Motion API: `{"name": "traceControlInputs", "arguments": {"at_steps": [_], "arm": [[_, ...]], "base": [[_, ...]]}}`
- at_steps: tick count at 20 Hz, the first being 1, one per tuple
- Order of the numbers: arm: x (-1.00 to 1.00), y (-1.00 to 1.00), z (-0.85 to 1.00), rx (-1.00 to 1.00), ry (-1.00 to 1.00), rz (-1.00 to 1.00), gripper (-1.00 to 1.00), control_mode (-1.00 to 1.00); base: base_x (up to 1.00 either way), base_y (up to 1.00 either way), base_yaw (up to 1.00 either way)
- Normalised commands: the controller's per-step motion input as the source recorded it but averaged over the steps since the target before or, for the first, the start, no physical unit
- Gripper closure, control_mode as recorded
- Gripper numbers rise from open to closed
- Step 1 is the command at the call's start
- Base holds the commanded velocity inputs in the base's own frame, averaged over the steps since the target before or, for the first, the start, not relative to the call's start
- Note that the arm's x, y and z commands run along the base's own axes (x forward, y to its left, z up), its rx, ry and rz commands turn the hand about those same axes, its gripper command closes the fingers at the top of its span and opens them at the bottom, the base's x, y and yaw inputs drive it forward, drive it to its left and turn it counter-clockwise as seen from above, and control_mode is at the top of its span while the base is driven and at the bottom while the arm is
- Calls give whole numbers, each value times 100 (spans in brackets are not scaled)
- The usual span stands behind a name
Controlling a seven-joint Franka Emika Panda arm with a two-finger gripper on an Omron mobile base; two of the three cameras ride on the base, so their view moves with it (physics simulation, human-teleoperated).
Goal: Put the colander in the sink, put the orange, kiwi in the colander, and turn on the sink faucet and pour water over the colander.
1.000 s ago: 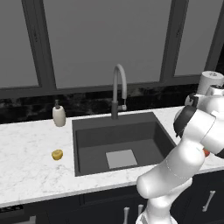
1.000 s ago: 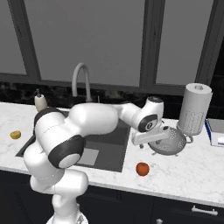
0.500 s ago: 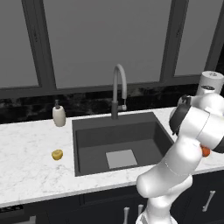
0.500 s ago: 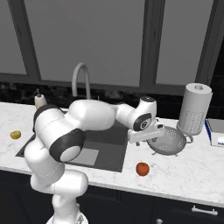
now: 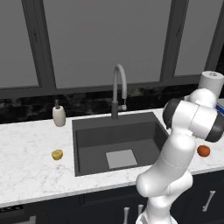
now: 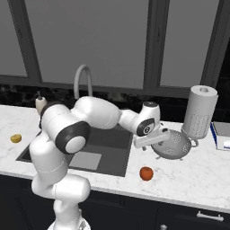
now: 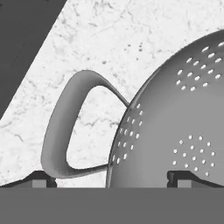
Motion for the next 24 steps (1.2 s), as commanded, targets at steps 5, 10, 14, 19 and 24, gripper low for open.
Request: {"name": "traceControlInputs", "arguments": {"at_steps": [5,10,14,19,24], "arm": [[26,-27,-13,0,0,1,-100,-100],[13,-28,-16,0,0,2,-100,-100],[-6,-3,-31,0,0,3,100,-100],[-26,12,-22,0,-2,14,100,-100],[-28,40,7,0,-1,23,100,-100]], "base": [[0,0,0],[0,0,0],[0,0,0],[0,0,0],[0,0,0]]}}
